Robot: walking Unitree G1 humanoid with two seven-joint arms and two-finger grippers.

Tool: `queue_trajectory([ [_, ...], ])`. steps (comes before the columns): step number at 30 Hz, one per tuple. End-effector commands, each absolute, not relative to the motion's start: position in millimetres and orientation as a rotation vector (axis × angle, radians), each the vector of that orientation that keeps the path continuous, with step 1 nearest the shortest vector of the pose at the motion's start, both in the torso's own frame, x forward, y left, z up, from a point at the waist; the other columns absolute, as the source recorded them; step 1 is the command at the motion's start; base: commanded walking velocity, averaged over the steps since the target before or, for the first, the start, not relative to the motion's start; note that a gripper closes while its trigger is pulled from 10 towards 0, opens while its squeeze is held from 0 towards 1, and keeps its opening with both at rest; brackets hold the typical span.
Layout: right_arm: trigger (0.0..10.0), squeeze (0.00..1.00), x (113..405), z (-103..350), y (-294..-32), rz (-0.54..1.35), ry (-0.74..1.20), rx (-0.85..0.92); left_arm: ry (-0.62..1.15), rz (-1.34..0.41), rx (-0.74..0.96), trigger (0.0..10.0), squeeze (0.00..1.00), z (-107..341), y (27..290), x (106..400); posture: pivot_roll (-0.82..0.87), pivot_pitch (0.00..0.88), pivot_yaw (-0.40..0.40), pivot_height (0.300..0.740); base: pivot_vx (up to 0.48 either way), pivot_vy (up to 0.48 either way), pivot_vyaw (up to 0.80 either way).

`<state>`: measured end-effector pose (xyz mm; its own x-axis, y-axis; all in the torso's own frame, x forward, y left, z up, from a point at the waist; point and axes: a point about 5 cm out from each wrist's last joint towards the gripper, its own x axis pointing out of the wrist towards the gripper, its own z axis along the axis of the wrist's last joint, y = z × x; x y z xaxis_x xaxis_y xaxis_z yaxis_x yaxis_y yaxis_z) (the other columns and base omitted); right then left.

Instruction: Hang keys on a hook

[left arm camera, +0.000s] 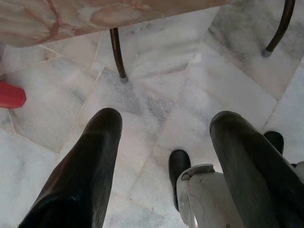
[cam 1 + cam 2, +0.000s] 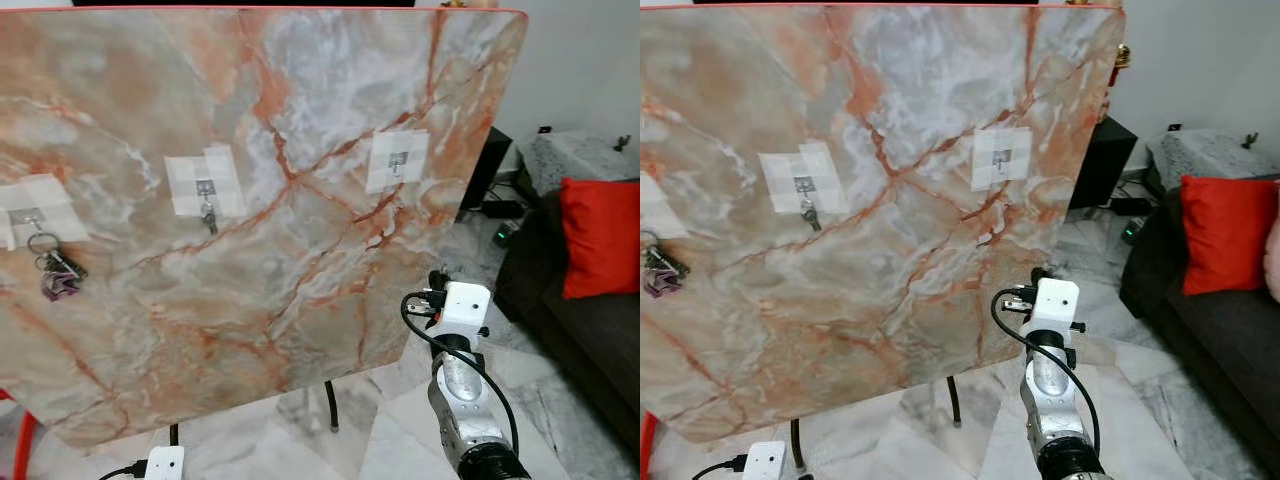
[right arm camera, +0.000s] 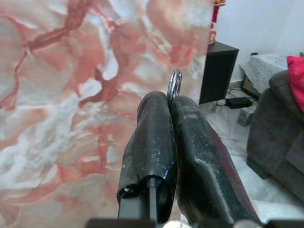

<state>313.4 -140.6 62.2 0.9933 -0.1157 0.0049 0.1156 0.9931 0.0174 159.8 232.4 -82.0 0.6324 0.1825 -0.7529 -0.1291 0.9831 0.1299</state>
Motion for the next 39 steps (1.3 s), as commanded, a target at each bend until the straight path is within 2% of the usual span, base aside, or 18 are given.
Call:
queue_trajectory([
  [1, 10.0, 0.00, 315.4, 68.1, -141.1, -0.102, -0.039, -0.001, 0.871, 0.176, 0.068, 10.0, 0.00, -83.0, 231.8, 157.4, 0.05, 0.000, -0.070, 0.740, 0.000, 0.000, 0.00],
  [6, 10.0, 0.00, 314.9, 68.3, -140.2, -0.097, -0.043, -0.002, 0.869, 0.176, 0.069, 10.0, 0.00, -82.8, 231.4, 157.8, 0.05, 0.000, -0.070, 0.740, 0.000, 0.000, 0.67],
  [20, 10.0, 0.00, 314.9, 67.8, -140.3, -0.098, -0.040, 0.011, 0.853, 0.172, 0.072, 10.0, 0.00, -81.3, 229.8, 161.5, 0.05, 0.000, -0.069, 0.740, 0.000, 0.000, 0.00],
  [26, 10.0, 0.00, 315.2, 67.6, -139.0, -0.084, -0.038, -0.008, 0.846, 0.169, 0.069, 10.0, 0.00, -80.8, 229.2, 162.5, 0.05, 0.000, -0.068, 0.740, 0.260, 0.000, 0.00],
  [31, 10.0, 0.00, 314.9, 67.4, -138.7, -0.083, -0.038, -0.008, 0.844, 0.167, 0.069, 10.0, 0.00, -80.7, 228.7, 162.9, 0.05, 0.000, -0.069, 0.740, 0.273, 0.000, 0.72],
  [39, 10.0, 0.00, 314.5, 66.8, -141.2, -0.106, -0.035, 0.010, 0.844, 0.169, 0.069, 10.0, 0.00, -80.8, 229.2, 162.4, 0.05, 0.000, -0.070, 0.740, 0.132, 0.000, 0.00],
])
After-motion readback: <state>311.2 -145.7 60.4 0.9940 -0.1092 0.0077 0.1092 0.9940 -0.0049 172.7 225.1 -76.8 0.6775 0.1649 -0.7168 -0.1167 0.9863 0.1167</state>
